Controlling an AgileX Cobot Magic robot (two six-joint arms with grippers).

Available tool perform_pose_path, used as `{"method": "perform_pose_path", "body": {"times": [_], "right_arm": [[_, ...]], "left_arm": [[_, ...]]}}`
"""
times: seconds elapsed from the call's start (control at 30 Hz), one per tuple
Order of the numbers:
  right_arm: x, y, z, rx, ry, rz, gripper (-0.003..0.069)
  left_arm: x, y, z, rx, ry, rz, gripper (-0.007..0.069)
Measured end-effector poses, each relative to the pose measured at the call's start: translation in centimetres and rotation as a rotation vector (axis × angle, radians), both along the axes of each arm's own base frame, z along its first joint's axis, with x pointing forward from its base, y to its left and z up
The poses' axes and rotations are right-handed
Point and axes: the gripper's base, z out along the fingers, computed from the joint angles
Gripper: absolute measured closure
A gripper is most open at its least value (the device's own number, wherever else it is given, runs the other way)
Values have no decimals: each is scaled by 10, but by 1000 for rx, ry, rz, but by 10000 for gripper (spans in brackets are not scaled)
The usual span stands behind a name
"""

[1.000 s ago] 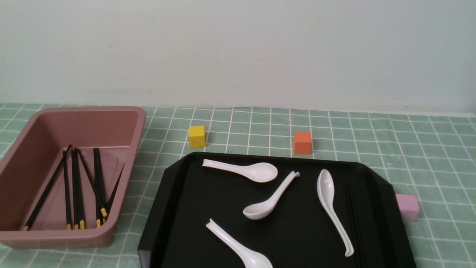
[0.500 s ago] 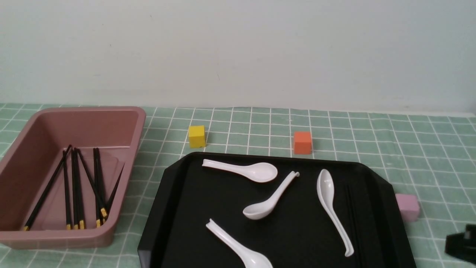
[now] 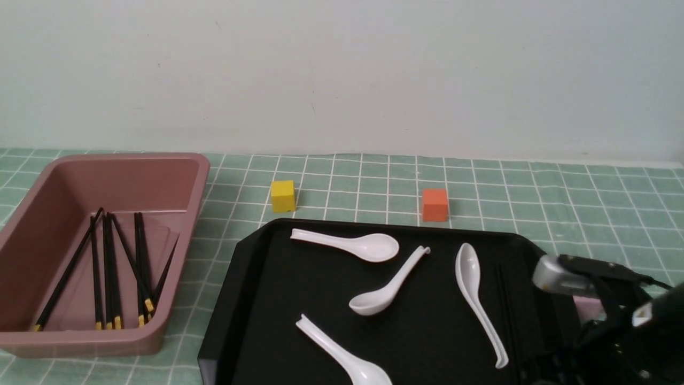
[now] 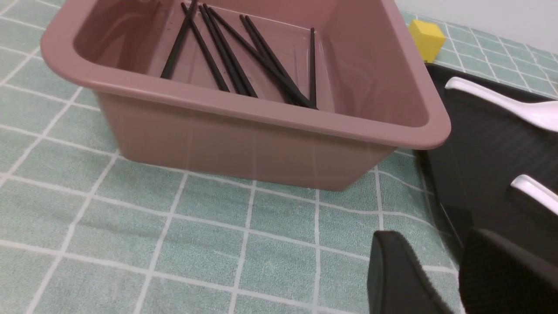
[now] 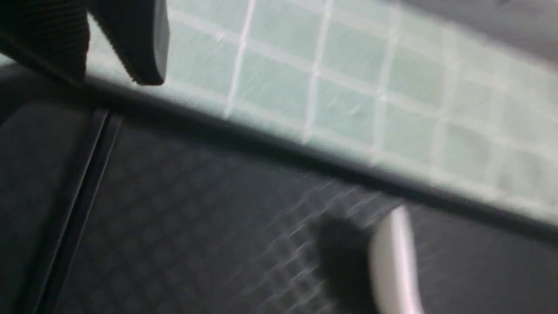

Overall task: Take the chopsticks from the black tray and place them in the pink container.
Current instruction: 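Move the gripper over the chopsticks on the black tray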

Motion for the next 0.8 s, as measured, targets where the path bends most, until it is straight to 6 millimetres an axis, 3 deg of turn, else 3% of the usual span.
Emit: {"method": "perform_pose_path", "body": {"times": [0.13, 0.33, 0.5, 0.8], "right_arm": [[22, 15, -18, -160, 55, -62, 399], [43, 28, -40, -259, 74, -144, 377], [48, 31, -58, -269, 103, -151, 374], [51, 33, -62, -289, 132, -148, 384]], "left_arm": [[0, 0, 0, 0, 0, 0, 386], [0, 0, 0, 0, 0, 0, 386], [0, 0, 0, 0, 0, 0, 386], [0, 0, 0, 0, 0, 0, 386]]}}
